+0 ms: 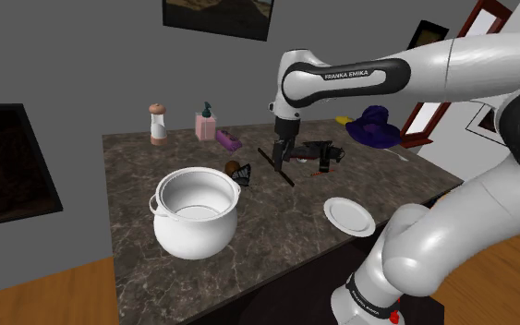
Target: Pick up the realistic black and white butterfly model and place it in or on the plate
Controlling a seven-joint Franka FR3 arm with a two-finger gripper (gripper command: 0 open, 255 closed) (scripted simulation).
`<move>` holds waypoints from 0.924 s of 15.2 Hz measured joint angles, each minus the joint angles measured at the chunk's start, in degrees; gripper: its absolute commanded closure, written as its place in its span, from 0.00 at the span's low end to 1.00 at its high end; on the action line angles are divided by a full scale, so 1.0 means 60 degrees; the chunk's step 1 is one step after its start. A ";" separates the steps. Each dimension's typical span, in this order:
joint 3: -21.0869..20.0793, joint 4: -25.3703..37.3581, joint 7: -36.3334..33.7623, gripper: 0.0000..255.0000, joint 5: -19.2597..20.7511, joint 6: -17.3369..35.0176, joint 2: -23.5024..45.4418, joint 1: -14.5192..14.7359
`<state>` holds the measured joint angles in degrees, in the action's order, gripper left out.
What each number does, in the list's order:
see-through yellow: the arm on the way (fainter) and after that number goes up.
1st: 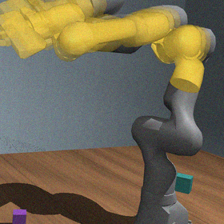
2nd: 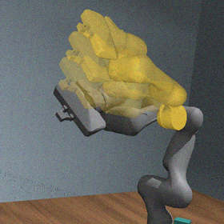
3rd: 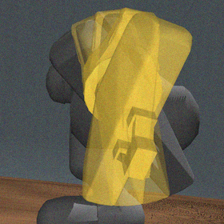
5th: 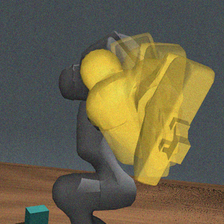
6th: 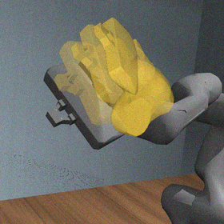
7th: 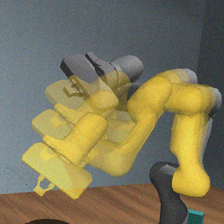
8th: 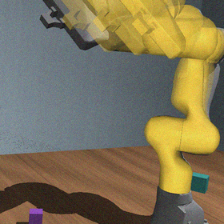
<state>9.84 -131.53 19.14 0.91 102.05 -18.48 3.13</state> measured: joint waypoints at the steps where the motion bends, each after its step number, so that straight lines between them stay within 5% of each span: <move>1: 0.0081 0.0213 0.0307 0.00 0.0042 0.0136 0.0413 0.0017; 14: 0.0307 0.2734 0.3380 0.00 0.0207 0.1572 0.5006 0.0015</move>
<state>11.68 -115.12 39.42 2.15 111.48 11.56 3.23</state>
